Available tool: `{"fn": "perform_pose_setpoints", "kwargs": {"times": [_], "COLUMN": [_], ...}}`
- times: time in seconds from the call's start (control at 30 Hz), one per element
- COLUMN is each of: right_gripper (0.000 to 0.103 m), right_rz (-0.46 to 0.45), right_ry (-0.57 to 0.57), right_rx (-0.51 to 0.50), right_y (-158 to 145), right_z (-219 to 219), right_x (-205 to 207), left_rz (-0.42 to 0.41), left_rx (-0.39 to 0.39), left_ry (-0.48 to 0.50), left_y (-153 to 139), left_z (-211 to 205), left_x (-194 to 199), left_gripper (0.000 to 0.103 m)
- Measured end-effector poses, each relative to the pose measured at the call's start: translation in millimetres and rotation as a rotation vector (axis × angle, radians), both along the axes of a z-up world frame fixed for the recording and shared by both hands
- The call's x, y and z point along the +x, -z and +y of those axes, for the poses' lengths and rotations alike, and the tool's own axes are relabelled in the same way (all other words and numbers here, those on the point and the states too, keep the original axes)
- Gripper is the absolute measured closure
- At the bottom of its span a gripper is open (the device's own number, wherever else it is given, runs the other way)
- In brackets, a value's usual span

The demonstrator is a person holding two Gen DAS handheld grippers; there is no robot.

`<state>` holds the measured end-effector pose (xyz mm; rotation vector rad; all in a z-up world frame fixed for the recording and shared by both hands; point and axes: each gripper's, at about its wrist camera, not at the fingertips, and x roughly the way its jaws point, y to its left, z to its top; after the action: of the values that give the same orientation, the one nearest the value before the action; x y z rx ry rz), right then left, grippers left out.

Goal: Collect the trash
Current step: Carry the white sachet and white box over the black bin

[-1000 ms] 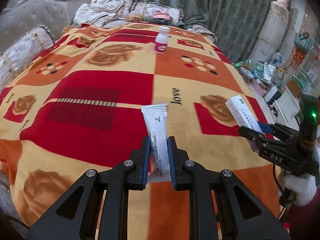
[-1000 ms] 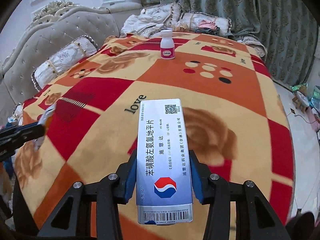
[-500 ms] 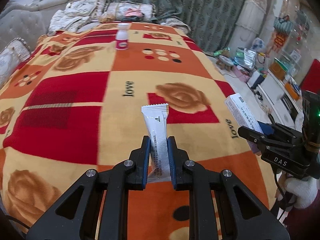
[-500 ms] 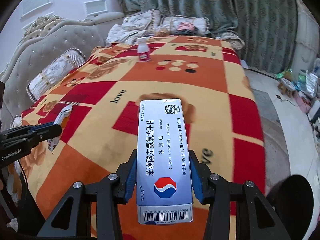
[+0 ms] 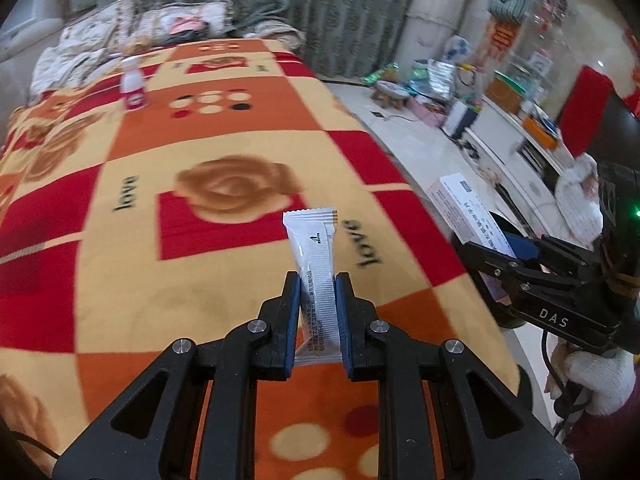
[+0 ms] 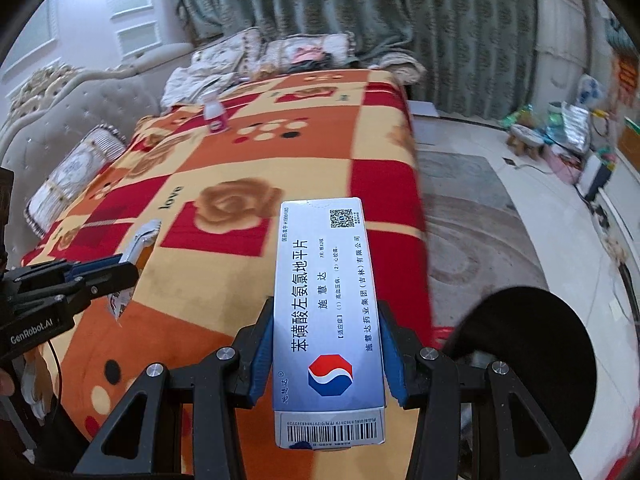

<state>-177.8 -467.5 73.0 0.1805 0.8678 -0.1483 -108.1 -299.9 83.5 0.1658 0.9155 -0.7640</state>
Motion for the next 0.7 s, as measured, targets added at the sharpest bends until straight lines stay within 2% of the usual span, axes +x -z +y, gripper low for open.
{"fn": "perform_pose_setpoints", "kwargs": {"times": [0.3, 0.7], "right_gripper": [0.058, 0.058], "right_rz": [0.013, 0.048], "right_ry": [0.113, 0.225], "right_rx": [-0.002, 0.022], "right_y": [0.7, 16.4], "right_z": [-47.1, -96.5], "right_x": [-36.4, -74.7], "left_rz": [0.026, 0.054], "left_rx": [0.015, 0.003], "left_ry": [0.123, 0.234], "left_y": [6.2, 8.0], "left_z": [-65.5, -129.1], "left_x": [-21.5, -36.0], "left_gripper": [0.088, 0.088]}}
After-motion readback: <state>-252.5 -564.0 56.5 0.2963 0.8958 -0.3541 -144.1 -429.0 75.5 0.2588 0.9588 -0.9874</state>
